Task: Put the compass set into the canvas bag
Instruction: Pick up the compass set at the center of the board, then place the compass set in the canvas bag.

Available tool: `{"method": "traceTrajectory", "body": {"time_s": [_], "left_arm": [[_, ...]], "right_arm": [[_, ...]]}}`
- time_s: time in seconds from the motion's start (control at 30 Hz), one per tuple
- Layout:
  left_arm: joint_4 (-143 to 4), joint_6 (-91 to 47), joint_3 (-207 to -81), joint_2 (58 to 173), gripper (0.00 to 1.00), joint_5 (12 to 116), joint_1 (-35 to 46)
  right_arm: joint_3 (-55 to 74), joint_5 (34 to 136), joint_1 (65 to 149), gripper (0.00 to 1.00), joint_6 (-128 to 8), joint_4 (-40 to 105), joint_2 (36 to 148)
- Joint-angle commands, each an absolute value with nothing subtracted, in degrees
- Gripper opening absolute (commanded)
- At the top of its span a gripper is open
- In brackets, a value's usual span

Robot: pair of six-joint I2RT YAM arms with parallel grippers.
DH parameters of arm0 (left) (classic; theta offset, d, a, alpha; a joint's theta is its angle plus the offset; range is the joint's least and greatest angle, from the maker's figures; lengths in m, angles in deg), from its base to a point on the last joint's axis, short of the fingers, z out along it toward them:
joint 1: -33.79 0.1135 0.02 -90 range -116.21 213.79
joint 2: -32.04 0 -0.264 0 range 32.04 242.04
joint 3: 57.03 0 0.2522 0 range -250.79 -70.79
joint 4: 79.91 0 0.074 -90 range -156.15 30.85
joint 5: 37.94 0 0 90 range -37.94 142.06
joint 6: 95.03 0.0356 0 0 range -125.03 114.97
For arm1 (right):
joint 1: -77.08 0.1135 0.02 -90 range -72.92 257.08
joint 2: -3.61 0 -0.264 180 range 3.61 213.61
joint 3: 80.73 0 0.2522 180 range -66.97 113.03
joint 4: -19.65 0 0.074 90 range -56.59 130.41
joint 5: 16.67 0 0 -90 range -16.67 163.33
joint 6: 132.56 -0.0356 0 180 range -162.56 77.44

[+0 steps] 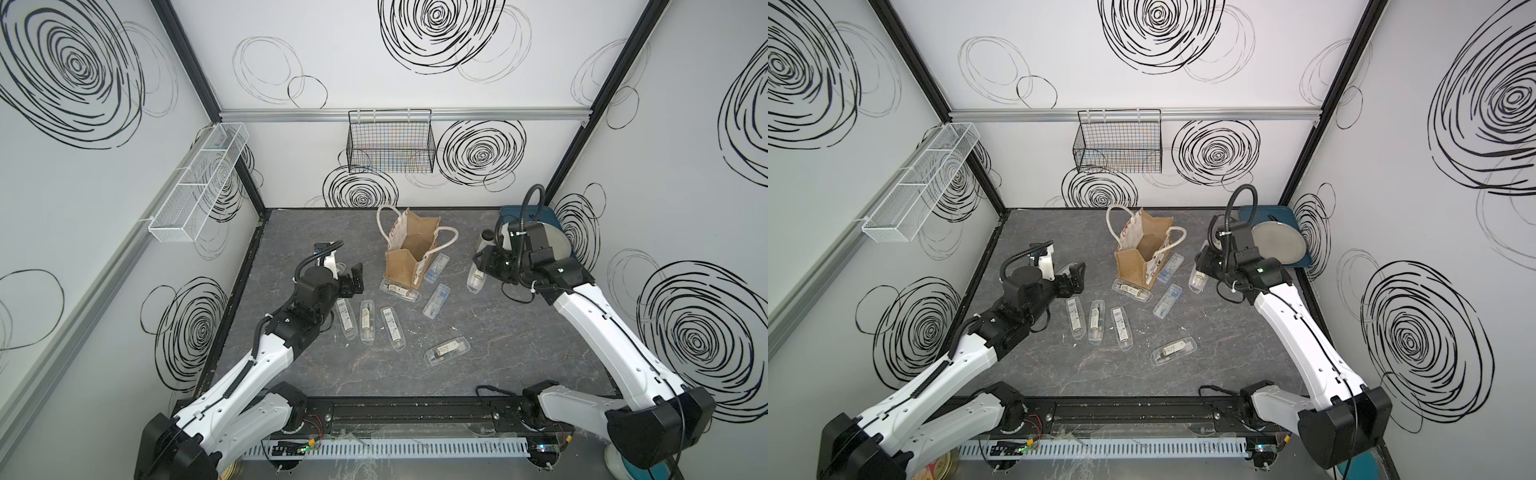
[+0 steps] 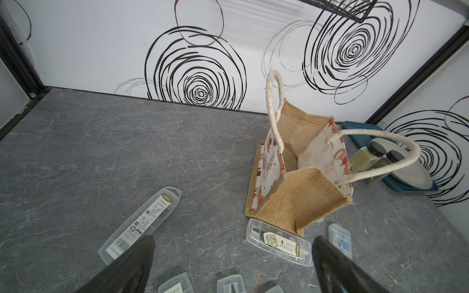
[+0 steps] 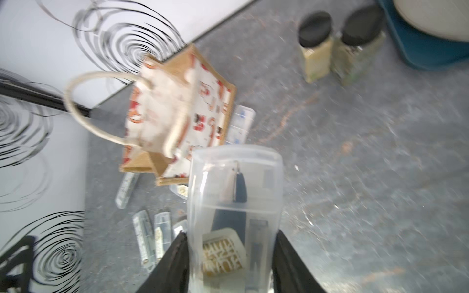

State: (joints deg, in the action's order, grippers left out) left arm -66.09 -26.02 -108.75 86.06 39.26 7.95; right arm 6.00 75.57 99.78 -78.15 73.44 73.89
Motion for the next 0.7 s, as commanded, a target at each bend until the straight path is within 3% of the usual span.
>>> {"method": "traceTrajectory", "body": {"time_s": [0.0,0.37,0.67], "left_arm": [[-67.7,-26.9,-110.3,86.2,0.99,38.5,7.3],[-63.3,-26.5,-109.6,83.7,0.99,35.8,7.2],[-60.7,-27.2,-108.7,81.9,0.99,34.1,7.2]], "right_arm": [[13.2,73.4,102.9,0.49,-74.9,70.6,80.7],[38.8,78.1,104.0,0.49,-73.8,62.8,111.5],[50.4,77.4,104.7,0.49,-75.1,63.4,126.3]]}}
